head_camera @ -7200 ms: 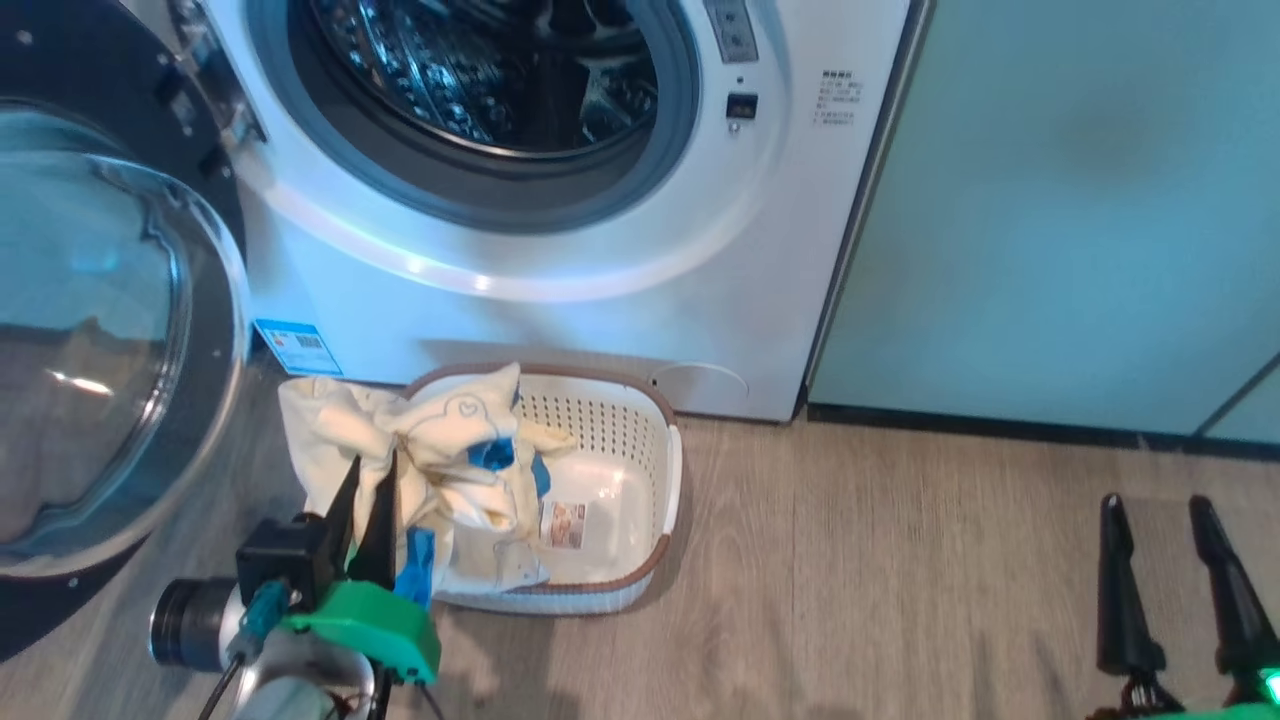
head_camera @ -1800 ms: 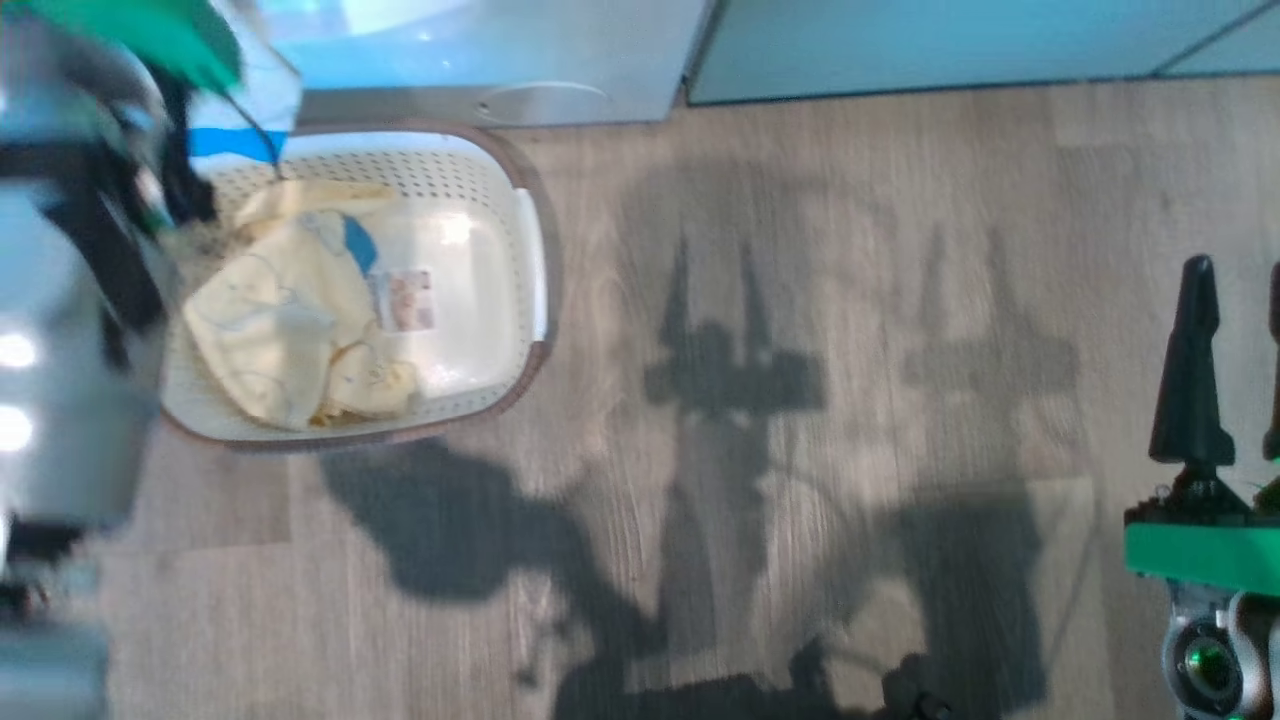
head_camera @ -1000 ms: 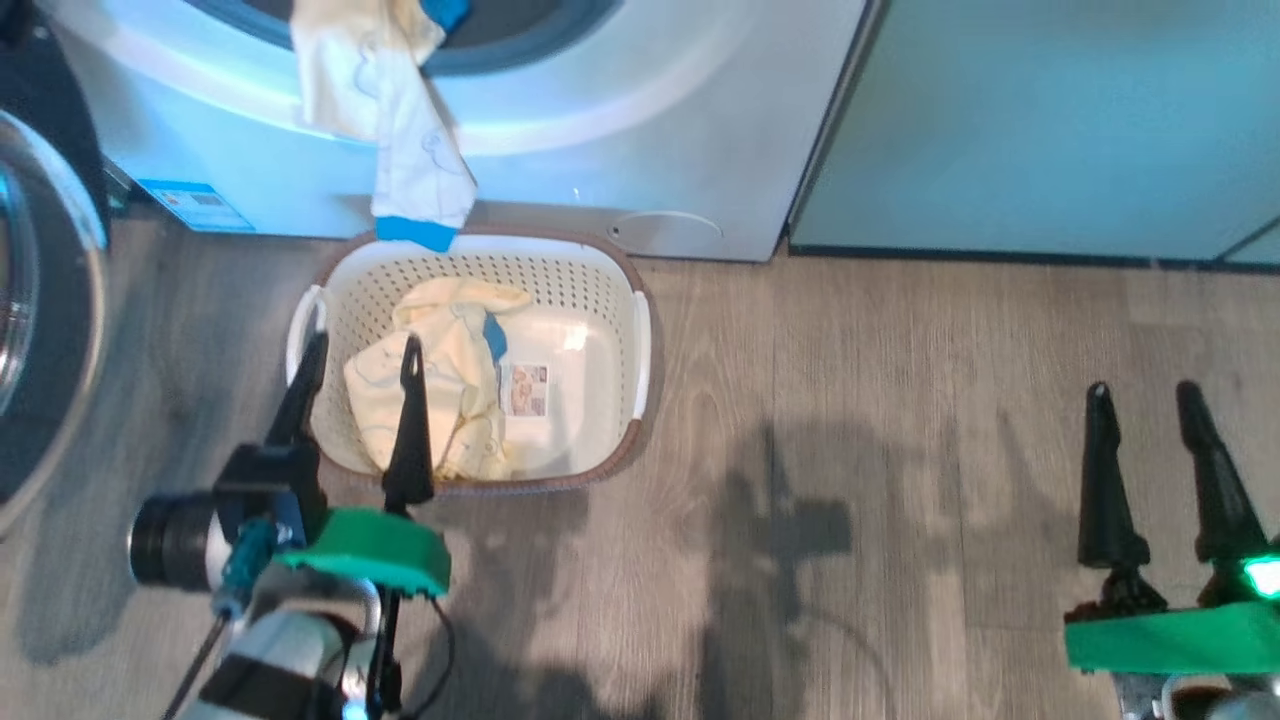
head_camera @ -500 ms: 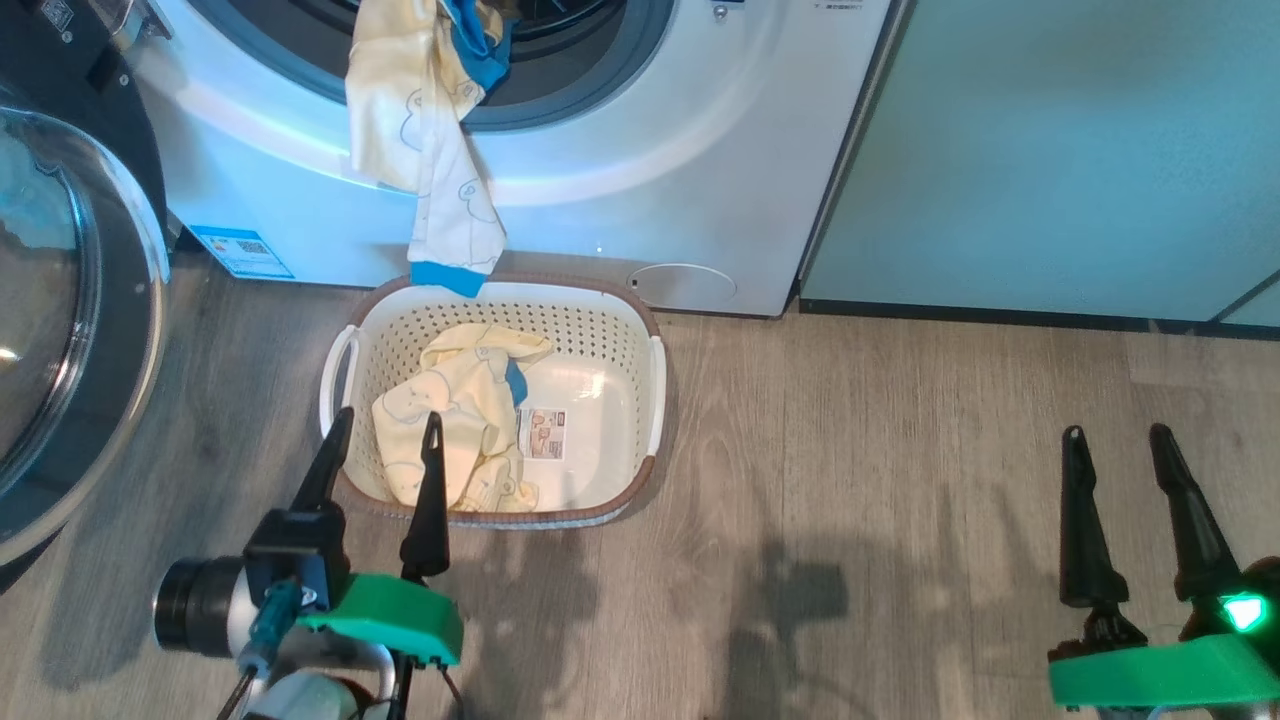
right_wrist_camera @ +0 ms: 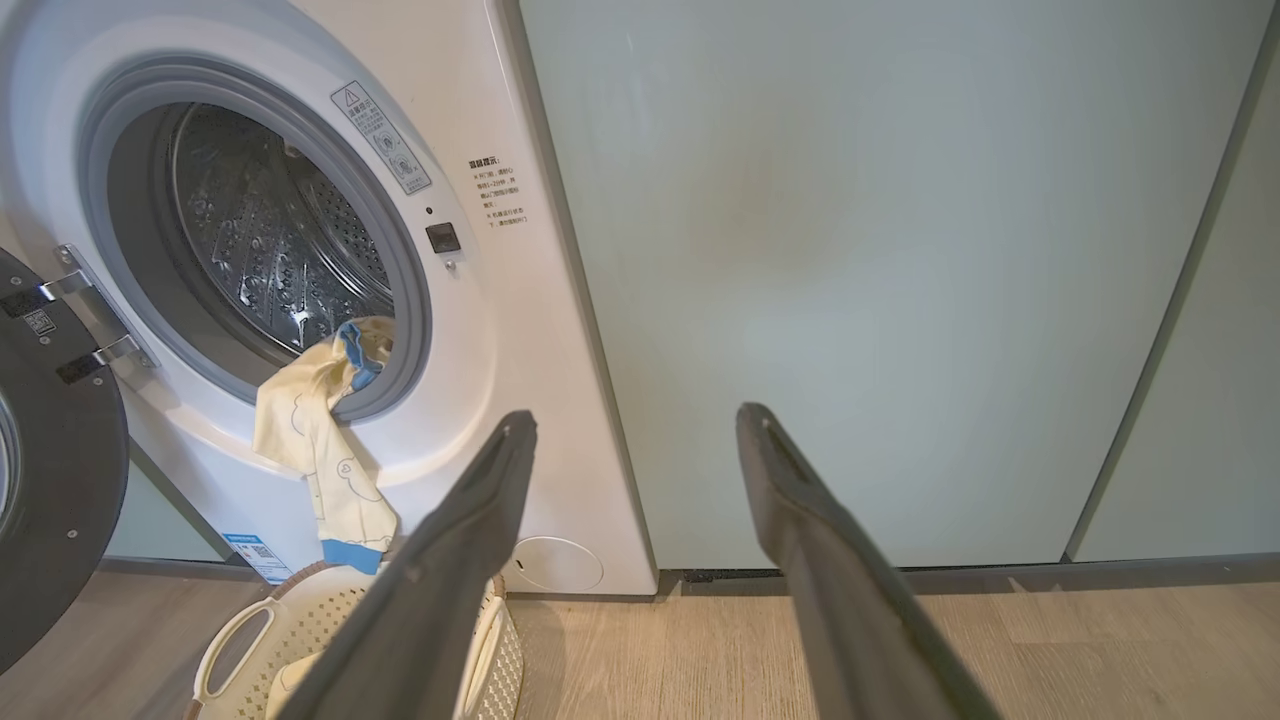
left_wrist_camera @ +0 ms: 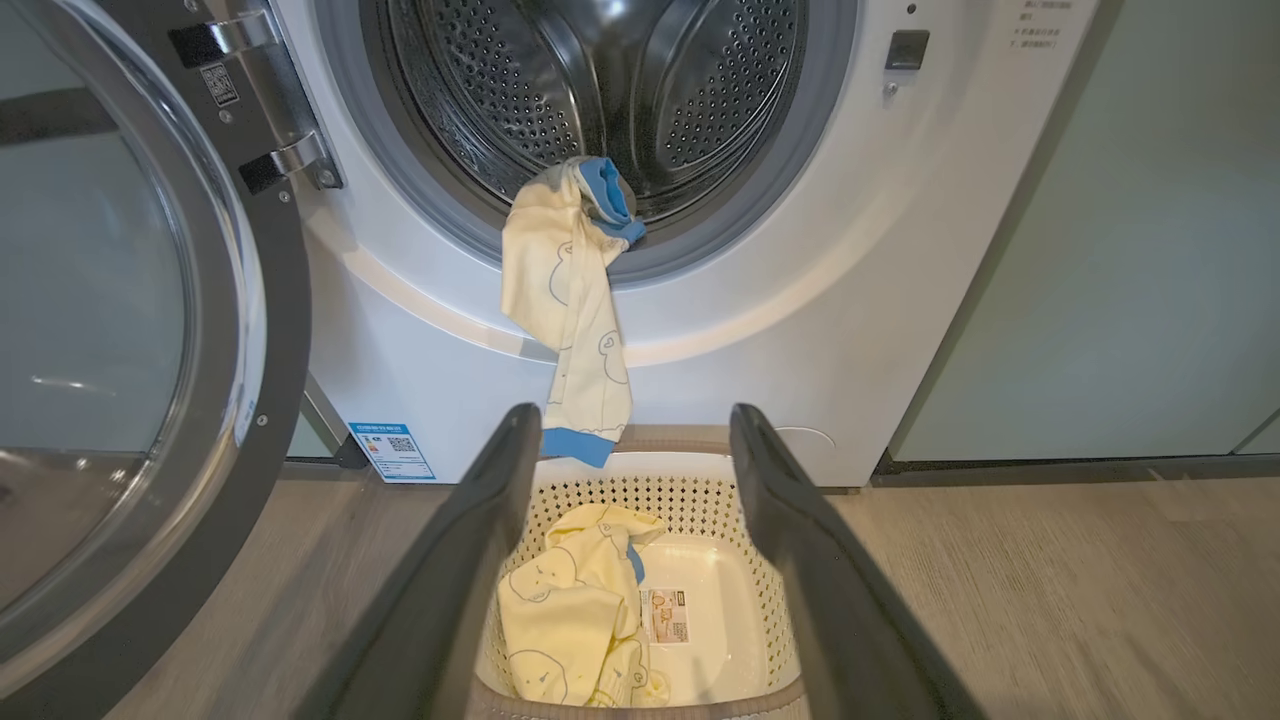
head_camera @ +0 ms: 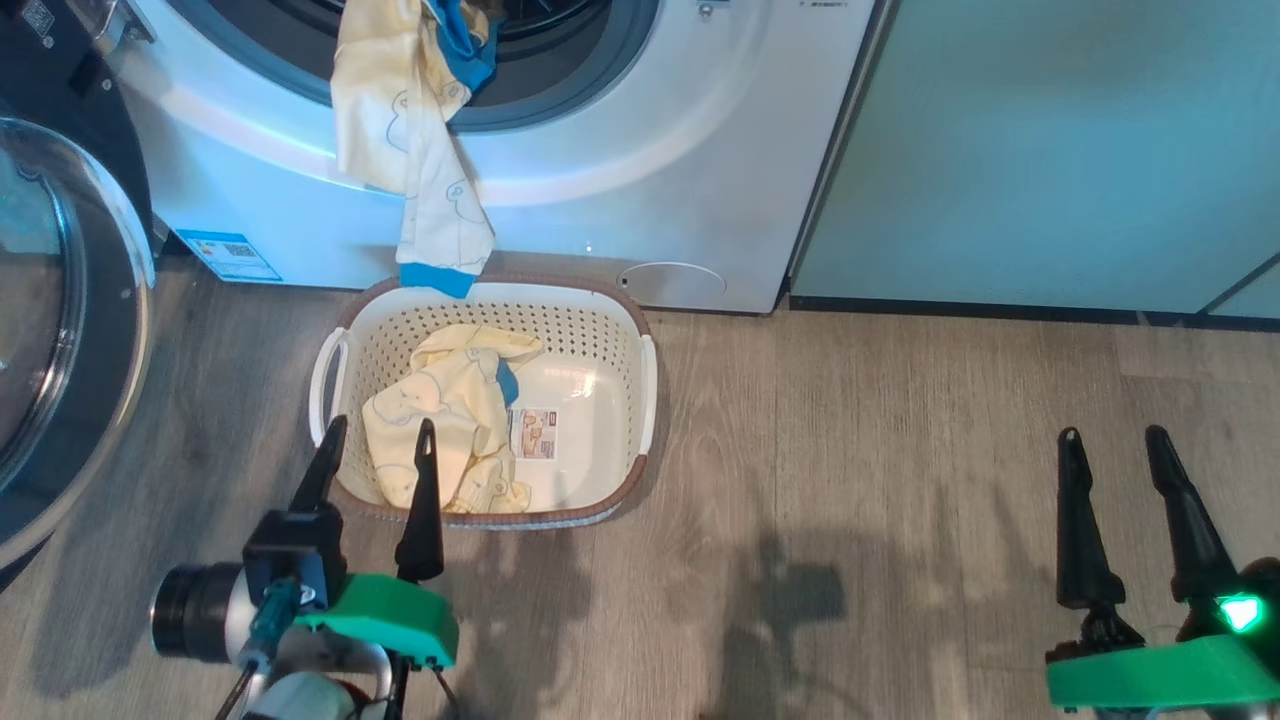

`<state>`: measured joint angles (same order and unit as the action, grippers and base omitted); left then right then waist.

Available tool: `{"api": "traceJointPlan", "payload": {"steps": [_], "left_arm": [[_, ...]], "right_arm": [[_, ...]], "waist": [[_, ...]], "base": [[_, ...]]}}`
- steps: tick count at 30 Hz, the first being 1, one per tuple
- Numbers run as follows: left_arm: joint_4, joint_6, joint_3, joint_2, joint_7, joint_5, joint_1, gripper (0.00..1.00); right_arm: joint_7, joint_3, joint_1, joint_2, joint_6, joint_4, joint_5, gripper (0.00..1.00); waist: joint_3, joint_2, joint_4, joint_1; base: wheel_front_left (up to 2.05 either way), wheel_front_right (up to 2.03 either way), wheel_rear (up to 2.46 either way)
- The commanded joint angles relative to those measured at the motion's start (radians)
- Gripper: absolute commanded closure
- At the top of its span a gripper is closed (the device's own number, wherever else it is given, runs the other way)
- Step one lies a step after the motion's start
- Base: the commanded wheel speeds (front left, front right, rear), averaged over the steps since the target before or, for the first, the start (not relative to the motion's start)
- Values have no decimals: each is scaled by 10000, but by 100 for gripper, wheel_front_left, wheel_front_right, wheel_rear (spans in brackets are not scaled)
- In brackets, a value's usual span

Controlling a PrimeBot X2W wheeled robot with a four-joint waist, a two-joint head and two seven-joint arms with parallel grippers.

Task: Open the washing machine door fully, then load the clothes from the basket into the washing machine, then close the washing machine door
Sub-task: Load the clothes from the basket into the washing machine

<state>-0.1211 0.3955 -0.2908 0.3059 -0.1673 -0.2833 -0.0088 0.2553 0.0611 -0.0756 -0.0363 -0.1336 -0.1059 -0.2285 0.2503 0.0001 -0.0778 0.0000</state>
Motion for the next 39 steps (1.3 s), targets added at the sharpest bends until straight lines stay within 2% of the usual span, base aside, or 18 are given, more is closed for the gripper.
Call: {"api": "traceJointPlan", "payload": {"steps": [1,8,14,17,25,32,39], "left_arm": [[-251,98,409,114,-35,-60,-418,0],[117,-36,410,81,-92,-204,-792,0],[890,-461,336,-12,-143,-474,-1655,0],[1589,-783,314,-46,-206,-638,-2295,0],[3600,-1277,418,-60,-443,-781,-4042,0],[5860,-1885,661,313,-645,-849,-6261,0],[7292,-2193,844,760,-795,-760,-7880,0]], "right_arm": [[65,173,174,-162,29,-298,24,0],[65,38,316,-155,29,-379,111,0],[65,-1,571,-149,29,-551,89,0],[65,38,751,-146,29,-608,34,0],[65,60,1238,-142,29,-741,-161,0],[65,53,1713,-140,29,-883,-544,0],[65,210,2025,-140,29,-902,-855,0]], "waist": [[40,-1,3,0],[310,-1,-101,0],[928,-1,-252,0],[1354,-1,-388,0],[2409,-1,-781,0],[3407,-1,-1202,0],[4012,-1,-1528,0]], "base": [[0,0,0],[0,0,0],[0,0,0],[0,0,0],[0,0,0],[0,0,0],[0,0,0]]}}
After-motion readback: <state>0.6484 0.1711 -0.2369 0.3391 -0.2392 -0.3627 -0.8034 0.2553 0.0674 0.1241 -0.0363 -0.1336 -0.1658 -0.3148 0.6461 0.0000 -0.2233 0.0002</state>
